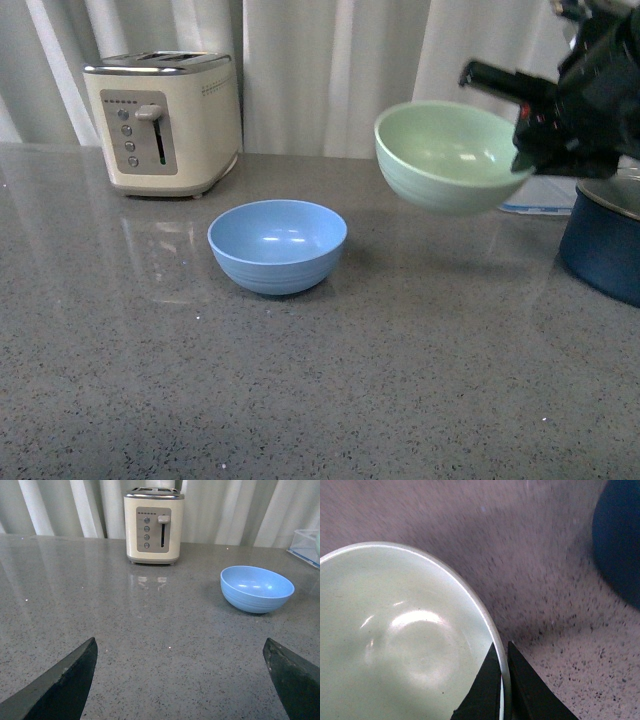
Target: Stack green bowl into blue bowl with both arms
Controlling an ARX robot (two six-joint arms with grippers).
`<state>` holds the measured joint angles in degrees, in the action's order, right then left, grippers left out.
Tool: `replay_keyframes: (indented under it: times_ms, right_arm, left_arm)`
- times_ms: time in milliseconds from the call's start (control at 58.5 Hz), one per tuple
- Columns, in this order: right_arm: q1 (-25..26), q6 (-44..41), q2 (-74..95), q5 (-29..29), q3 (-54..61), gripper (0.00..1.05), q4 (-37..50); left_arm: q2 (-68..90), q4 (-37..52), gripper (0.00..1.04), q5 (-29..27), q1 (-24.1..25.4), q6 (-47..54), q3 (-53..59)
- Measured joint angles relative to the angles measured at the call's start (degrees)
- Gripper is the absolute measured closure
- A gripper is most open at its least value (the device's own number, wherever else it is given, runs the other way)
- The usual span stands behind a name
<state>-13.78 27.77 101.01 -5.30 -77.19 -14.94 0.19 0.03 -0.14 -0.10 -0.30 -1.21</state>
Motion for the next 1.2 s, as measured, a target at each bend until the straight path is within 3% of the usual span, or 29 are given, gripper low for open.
replay_keyframes:
  times_ms: [325,787,1197]
  right_arm:
    - [-11.4,-3.1,6.2,-1.4,-11.7,1.04,-2.3]
    - [-13.0,-4.5,19.4,-7.5,-22.1,1.03,-8.0]
    - [-12.8,-1.8,7.9,1.3,-16.3,0.39,-2.5]
  left_arm:
    - [0.0,0.0,0.07,0.0,0.0,0.0,0.0]
    - [0.0,0.0,0.07,0.0,0.0,0.0,0.0]
    - [0.0,0.0,0.07,0.0,0.0,0.0,0.0]
